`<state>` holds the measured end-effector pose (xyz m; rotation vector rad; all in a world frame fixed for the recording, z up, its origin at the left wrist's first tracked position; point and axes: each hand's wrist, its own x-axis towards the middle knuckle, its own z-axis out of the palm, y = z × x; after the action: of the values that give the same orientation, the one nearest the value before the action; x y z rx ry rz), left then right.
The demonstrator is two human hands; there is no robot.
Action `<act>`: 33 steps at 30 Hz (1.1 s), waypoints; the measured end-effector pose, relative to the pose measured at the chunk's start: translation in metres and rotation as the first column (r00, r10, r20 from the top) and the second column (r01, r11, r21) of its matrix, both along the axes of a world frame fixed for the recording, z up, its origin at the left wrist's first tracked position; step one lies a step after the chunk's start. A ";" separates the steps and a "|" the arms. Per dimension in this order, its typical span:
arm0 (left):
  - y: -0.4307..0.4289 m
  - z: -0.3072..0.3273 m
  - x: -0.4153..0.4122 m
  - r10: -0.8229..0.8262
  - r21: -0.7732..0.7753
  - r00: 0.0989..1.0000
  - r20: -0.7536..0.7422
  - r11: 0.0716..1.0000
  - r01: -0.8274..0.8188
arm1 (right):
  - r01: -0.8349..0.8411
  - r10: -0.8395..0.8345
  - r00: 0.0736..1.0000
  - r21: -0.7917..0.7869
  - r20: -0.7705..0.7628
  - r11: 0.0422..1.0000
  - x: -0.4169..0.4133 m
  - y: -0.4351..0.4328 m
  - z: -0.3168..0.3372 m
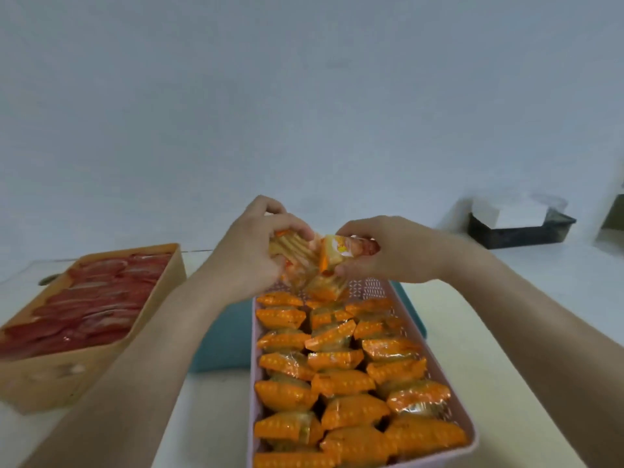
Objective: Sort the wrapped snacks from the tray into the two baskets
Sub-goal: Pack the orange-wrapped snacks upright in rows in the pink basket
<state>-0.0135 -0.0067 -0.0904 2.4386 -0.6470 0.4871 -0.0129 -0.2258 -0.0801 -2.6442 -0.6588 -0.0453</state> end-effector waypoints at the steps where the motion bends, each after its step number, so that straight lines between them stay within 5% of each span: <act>1: -0.001 -0.003 -0.004 -0.003 -0.011 1.000 -0.012 1.000 0.003 | 0.029 -0.029 0.999 -0.010 0.028 1.000 -0.004 -0.001 -0.002; 8: -0.007 -0.008 -0.019 0.065 -0.094 0.998 0.007 0.993 -0.064 | 0.082 -0.087 0.994 0.074 0.062 0.994 -0.021 -0.007 -0.004; 20: -0.029 -0.003 -0.029 0.014 0.198 0.986 -0.167 0.980 0.019 | 0.218 -0.157 0.972 0.422 -0.175 0.880 -0.028 -0.014 -0.013; 23: -0.031 -0.005 -0.029 0.020 0.291 0.989 -0.144 0.956 0.022 | 0.302 -0.322 0.946 0.284 0.026 0.910 -0.030 -0.015 -0.008; 26: -0.029 -0.007 -0.025 0.042 0.225 0.998 -0.036 0.974 -0.033 | 0.326 -0.331 0.909 0.063 0.255 0.943 -0.033 -0.010 0.004; 33: -0.022 -0.004 -0.016 0.146 0.057 0.989 0.037 0.987 -0.148 | 0.161 -0.157 0.984 -0.038 0.078 0.986 -0.028 -0.003 0.026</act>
<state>-0.0294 -0.0283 -0.0944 2.5513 -0.5034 0.5746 -0.0412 -0.2285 -0.0545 -2.7442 -0.4757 -0.1783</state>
